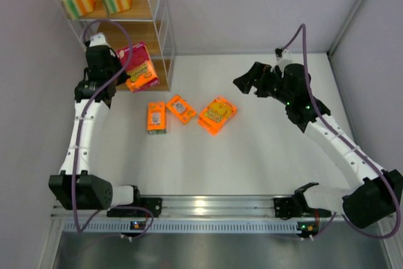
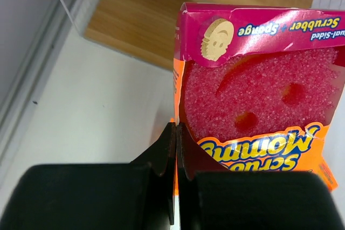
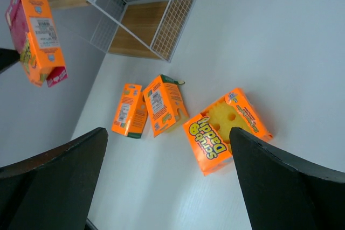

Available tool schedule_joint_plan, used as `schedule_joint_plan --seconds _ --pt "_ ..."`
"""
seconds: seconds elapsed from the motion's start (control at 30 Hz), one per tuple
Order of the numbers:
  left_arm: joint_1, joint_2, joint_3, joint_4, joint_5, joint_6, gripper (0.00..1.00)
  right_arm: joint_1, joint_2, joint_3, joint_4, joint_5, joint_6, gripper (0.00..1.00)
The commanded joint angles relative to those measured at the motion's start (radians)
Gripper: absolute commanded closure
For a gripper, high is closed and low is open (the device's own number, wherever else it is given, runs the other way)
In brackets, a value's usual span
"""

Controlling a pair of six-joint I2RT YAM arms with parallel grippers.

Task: Place and organize the cleaning sponges onto the shelf

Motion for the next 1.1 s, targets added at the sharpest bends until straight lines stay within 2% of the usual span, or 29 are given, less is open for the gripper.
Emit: schedule_joint_plan --seconds 0.0,0.2,0.37,0.47,0.7,0.83,1.07 --pt "0.081 0.084 0.148 0.008 -0.012 0.085 1.0 -0.012 -0.008 0.001 -0.04 0.03 -0.038 0.01" --pt "0.163 0.183 0.257 0.01 -0.005 0.07 1.0 -0.016 -0.008 -0.023 -0.03 0.033 -0.015 0.01" --pt "0.165 0.252 0.312 0.013 0.038 0.024 1.0 -0.021 -0.003 -0.031 -0.021 0.038 -0.011 0.01" --pt "0.163 0.312 0.36 0.011 0.116 -0.014 1.0 -0.023 0.008 -0.029 -0.017 0.027 -0.009 0.01" --pt "0.163 0.364 0.391 0.011 0.123 -0.14 1.0 -0.024 0.017 -0.039 -0.01 0.021 0.006 0.0" --pt "0.163 0.335 0.366 0.013 0.084 -0.272 1.0 -0.023 0.026 -0.039 -0.007 0.019 0.008 0.01" --pt "0.163 0.214 0.299 0.013 -0.126 -0.458 1.0 -0.023 0.031 -0.055 0.022 0.003 0.029 0.0"
